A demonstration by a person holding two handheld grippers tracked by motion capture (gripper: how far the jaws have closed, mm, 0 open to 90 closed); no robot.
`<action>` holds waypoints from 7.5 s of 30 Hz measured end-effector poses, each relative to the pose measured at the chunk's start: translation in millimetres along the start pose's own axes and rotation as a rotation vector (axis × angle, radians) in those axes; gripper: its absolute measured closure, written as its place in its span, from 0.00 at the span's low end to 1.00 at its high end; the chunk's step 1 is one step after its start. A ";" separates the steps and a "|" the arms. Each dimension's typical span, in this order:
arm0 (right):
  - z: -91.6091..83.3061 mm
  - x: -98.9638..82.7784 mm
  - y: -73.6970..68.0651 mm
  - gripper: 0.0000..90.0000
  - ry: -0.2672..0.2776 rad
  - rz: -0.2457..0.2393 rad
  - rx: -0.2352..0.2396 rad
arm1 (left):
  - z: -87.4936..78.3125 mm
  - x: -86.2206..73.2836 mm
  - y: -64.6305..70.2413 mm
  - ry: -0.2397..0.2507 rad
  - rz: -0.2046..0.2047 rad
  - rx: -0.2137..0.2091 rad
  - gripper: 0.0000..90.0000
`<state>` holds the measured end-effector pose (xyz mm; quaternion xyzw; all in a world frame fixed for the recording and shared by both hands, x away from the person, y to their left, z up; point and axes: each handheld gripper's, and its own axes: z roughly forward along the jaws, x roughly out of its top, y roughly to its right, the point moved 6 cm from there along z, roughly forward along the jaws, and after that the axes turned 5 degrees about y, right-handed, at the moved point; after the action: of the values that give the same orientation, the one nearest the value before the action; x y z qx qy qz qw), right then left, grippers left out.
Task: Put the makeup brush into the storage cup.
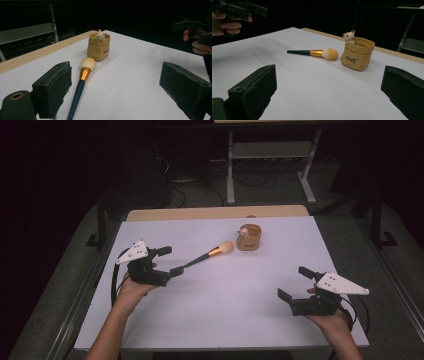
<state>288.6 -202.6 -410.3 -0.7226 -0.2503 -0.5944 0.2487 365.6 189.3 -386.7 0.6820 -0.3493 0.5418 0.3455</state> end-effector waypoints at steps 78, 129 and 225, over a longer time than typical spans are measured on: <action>-1.7 1.2 2.4 0.00 0.014 -0.010 -0.005 | 52.9 27.2 -29.9 0.011 0.012 -0.019 0.11; -1.9 0.7 2.5 0.00 0.009 0.004 0.003 | 127.2 36.1 -50.3 -0.018 0.035 -0.066 0.11; -4.9 1.9 7.0 0.00 0.029 -0.002 0.000 | 196.7 -24.6 -67.9 -0.843 0.139 -0.044 0.27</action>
<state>289.9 -210.9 -408.0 -0.7138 -0.2475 -0.6049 0.2514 517.1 59.8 -451.4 0.8112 -0.5165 0.2298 0.1496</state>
